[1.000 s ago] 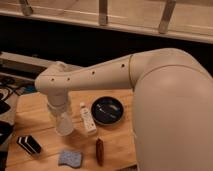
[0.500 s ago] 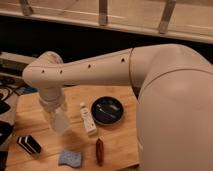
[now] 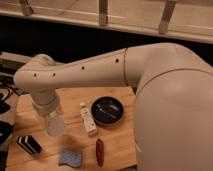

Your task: Place the ceramic cup over the eraser

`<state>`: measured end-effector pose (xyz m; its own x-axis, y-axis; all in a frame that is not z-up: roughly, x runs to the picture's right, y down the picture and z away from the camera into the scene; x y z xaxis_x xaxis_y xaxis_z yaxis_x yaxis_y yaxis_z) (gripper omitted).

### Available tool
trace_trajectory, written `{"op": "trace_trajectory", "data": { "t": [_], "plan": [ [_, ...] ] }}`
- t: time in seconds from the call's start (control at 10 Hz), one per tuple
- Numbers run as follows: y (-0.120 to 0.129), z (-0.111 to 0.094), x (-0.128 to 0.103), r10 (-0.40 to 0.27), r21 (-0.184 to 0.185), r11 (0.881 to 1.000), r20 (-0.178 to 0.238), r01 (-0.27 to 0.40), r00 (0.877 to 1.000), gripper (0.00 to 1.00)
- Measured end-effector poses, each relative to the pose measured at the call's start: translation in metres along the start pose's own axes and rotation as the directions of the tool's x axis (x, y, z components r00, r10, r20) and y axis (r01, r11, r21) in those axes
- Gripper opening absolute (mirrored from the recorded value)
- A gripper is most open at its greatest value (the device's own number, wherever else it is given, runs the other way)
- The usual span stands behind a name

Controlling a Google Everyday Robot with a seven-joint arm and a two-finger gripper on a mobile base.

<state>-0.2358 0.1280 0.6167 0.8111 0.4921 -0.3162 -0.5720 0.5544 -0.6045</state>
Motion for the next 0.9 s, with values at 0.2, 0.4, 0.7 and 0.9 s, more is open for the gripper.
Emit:
{"op": "trace_trajectory", "data": {
  "t": [0.2,0.4,0.7,0.9],
  "plan": [
    [0.005,0.000,0.001,-0.013,0.003,1.000,-0.005,0.013,1.000,0.00],
    [0.004,-0.010,-0.010,-0.025,0.023,0.999,0.008,0.025,1.000,0.00],
    [0.007,-0.025,-0.028,-0.061,0.038,0.997,0.032,0.060,0.998,0.00],
    [0.011,-0.031,-0.041,-0.091,0.036,0.995,0.060,0.089,0.994,0.00]
  ]
}}
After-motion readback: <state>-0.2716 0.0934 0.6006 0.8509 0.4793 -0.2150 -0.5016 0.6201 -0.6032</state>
